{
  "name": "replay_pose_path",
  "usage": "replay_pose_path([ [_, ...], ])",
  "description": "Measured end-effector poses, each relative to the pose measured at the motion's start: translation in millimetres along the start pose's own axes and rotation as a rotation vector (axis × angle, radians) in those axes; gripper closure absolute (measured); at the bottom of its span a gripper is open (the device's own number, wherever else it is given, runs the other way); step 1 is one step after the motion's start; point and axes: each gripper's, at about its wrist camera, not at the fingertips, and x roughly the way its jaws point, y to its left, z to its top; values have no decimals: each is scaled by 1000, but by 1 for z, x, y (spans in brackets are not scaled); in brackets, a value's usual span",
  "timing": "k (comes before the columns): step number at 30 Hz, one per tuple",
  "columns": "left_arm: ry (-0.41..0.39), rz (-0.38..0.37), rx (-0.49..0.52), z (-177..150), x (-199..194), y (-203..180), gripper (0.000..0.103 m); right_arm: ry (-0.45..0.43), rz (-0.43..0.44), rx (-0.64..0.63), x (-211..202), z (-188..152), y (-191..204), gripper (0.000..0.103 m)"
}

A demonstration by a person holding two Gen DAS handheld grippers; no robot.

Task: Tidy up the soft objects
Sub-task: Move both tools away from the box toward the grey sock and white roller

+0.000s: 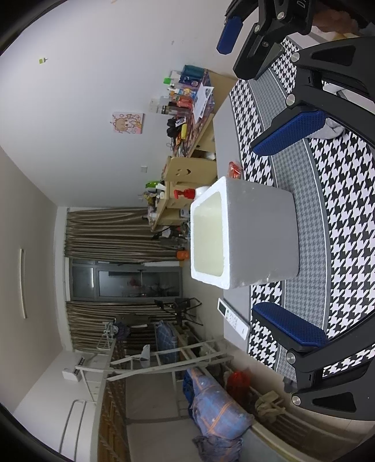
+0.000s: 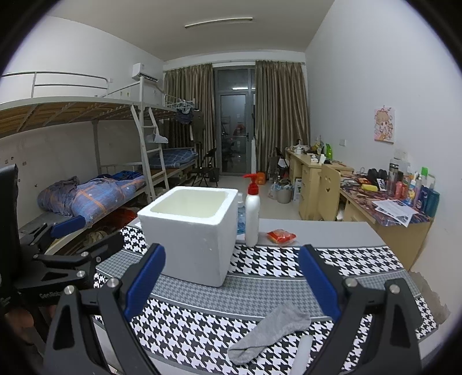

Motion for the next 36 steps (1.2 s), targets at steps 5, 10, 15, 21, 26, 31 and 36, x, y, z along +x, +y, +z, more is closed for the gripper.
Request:
replay_pose_path([
  [5,1,-15,-11,-4,-2,0,1,5,-12,15,-1,-7,-5,7],
  [10,4,-14,-3,-11,-3,-4,1,13,-25,18,-2,-13,-9,7],
  [15,13,-40,15,-17,0,-10,1,14,-29,20,-4,-17,-11,7],
  [21,16,-83,35,-25,0,-21,1,22,-45,18,-8,-23,-12,7],
  [26,34,-102,37,-29,3,-27,1,28,-59,28,-10,-28,-18,7],
  [31,41,-120,40,-32,6,-31,1,38,-76,40,-11,-32,-24,7],
  [36,43,-141,56,-35,7,-39,1,50,-85,47,-11,-37,-28,7],
])
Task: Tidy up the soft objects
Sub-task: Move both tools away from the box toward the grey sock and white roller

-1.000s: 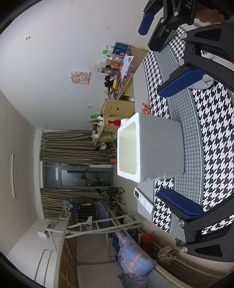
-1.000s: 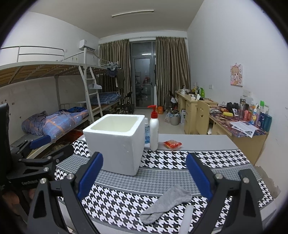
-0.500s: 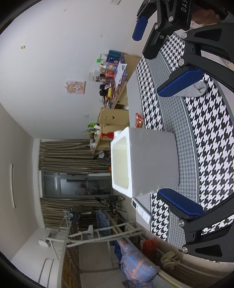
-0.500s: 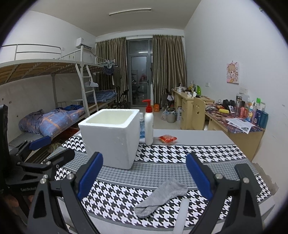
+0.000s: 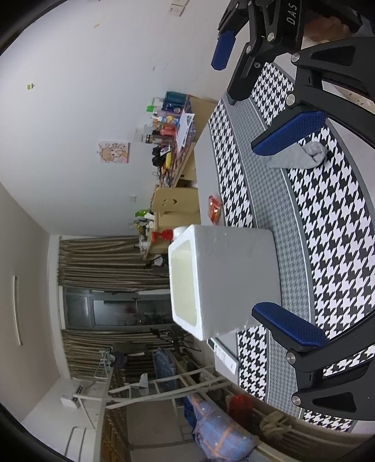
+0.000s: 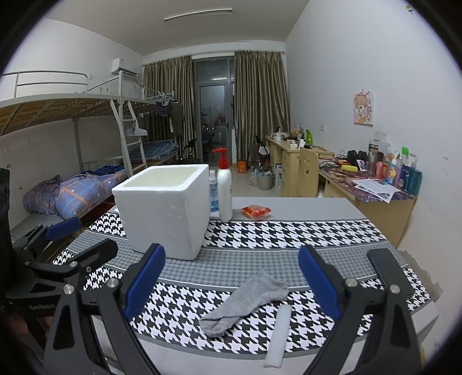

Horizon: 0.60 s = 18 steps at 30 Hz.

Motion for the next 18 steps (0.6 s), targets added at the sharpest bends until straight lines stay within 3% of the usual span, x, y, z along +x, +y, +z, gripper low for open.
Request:
replay_pose_path([
  [18,59,-77,14,-7,20,-19,1,30,-70,32,-5,-13,-23,7],
])
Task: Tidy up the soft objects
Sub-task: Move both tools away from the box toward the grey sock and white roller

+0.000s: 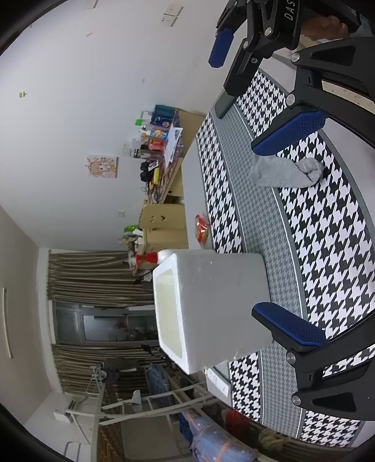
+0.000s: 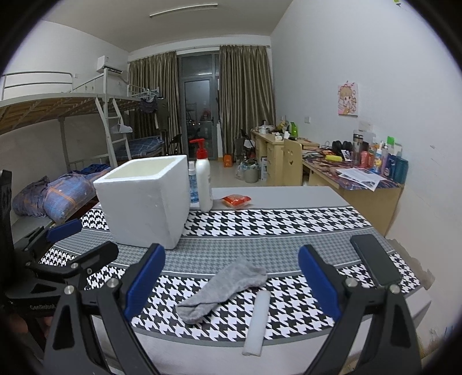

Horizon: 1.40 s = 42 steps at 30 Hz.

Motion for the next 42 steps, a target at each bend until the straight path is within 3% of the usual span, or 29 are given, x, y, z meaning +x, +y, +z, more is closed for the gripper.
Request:
replay_pose_path([
  [17,57,-46,18,-7,22,-9,1,39,-38,28,7,-14,-17,7],
  [42,204,-102,50,-25,73,-33,1,139,-87,76,29,-45,-49,7],
])
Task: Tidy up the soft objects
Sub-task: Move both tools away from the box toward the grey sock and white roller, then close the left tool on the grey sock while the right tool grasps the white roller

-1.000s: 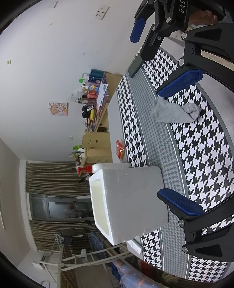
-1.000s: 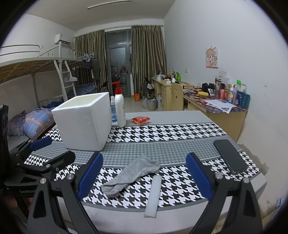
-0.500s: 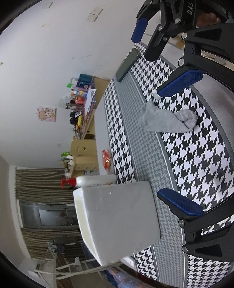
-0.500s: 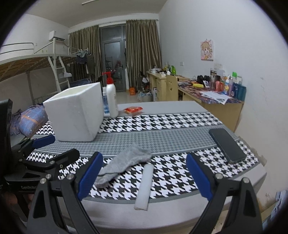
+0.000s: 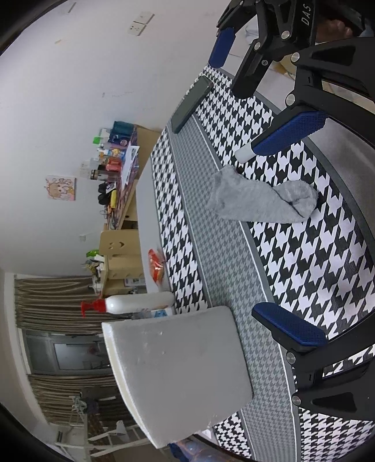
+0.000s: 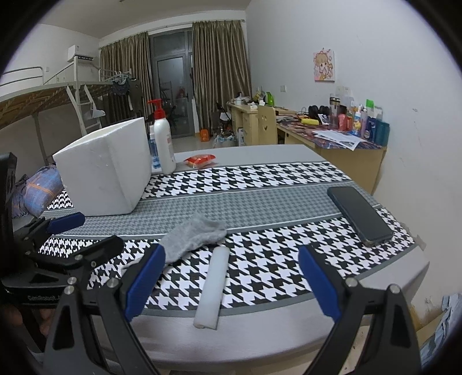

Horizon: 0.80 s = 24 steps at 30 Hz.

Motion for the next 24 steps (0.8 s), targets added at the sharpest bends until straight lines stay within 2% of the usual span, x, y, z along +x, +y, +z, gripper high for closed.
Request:
replay_pose_path([
  [11,88,10,-1,-3,26,-3,1,66,11,15,20,-9,-7,7],
  [24,148,11,9,-4,48,-8,1,112,33,27,35,-17,-12,7],
])
